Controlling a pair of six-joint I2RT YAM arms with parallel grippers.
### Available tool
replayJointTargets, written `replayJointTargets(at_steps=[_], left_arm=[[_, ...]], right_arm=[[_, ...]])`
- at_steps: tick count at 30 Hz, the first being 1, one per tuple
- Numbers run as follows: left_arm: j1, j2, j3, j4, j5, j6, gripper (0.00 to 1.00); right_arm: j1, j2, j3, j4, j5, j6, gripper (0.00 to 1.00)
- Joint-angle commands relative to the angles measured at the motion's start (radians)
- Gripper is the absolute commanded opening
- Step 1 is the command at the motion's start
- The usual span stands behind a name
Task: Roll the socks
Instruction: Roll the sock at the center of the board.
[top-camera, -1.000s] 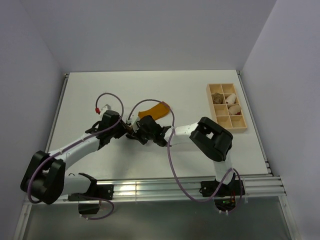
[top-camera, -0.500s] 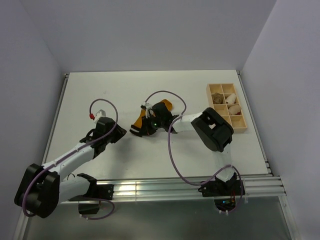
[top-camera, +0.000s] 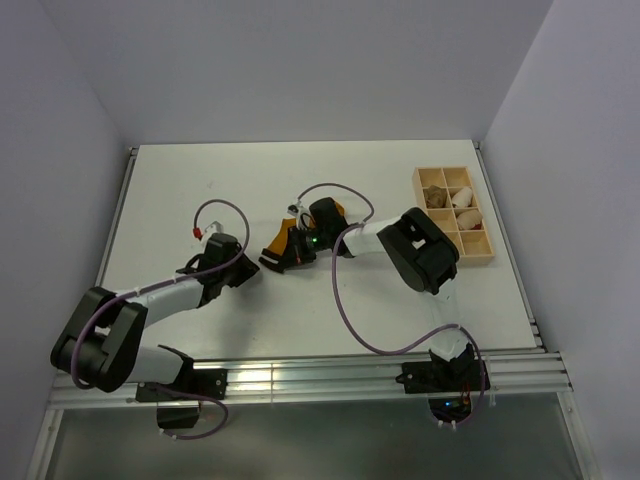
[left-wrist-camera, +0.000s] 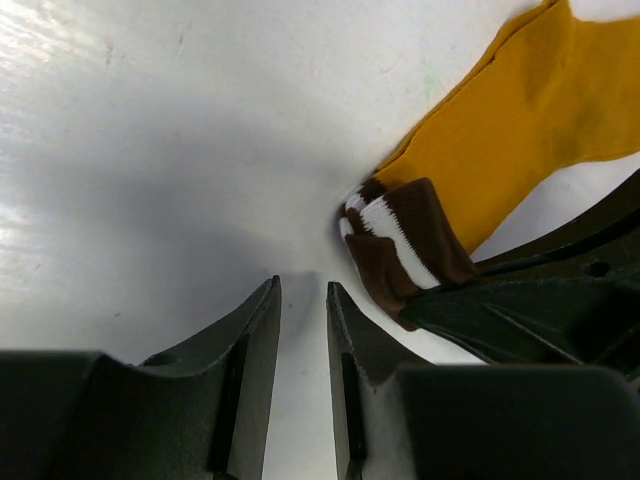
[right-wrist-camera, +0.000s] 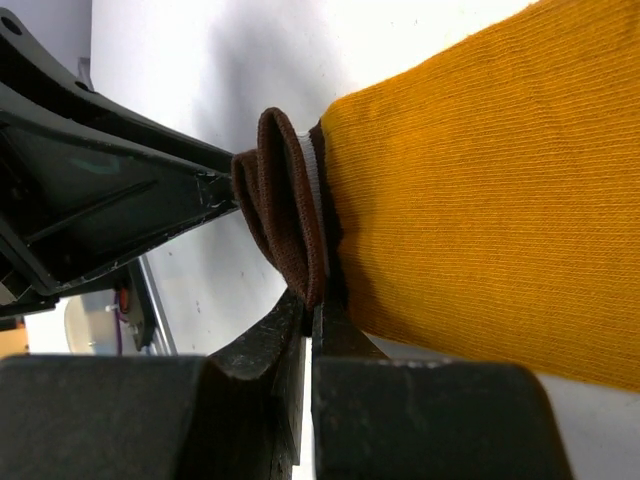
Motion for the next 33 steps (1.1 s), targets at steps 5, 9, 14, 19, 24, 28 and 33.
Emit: replayJointTargets(at_steps=[5, 9, 14, 19, 24, 28, 33], left_arm=[[-0.005, 0.044, 0.034, 0.121, 0.011, -0.010, 0.36], [-0.005, 0.072, 0.033, 0.139, 0.008, -0.041, 0.43], [-0.005, 0.110, 0.037, 0.156, -0.004, -0.054, 0.43], [-0.005, 0.142, 0.053, 0.167, 0.007, -0.053, 0.43], [-0.007, 0.178, 0.068, 0.142, 0.011, -0.061, 0.39], [-0.013, 0.222, 0.083, 0.113, 0.004, -0.067, 0.33], [-0.030, 0.251, 0.103, 0.084, -0.013, -0.065, 0.24]], right_arm=[[-0.004, 0.033, 0.016, -0.038, -0.019, 0.039, 0.00], [-0.007, 0.039, 0.016, -0.031, -0.023, 0.050, 0.00], [-0.007, 0.045, 0.021, -0.033, -0.033, 0.053, 0.00], [-0.007, 0.056, 0.029, -0.039, -0.045, 0.067, 0.00], [-0.007, 0.064, 0.027, -0.031, -0.056, 0.102, 0.01], [-0.007, 0.062, 0.016, -0.022, -0.051, 0.119, 0.02], [-0.007, 0.039, 0.015, -0.034, -0.025, 0.111, 0.07]])
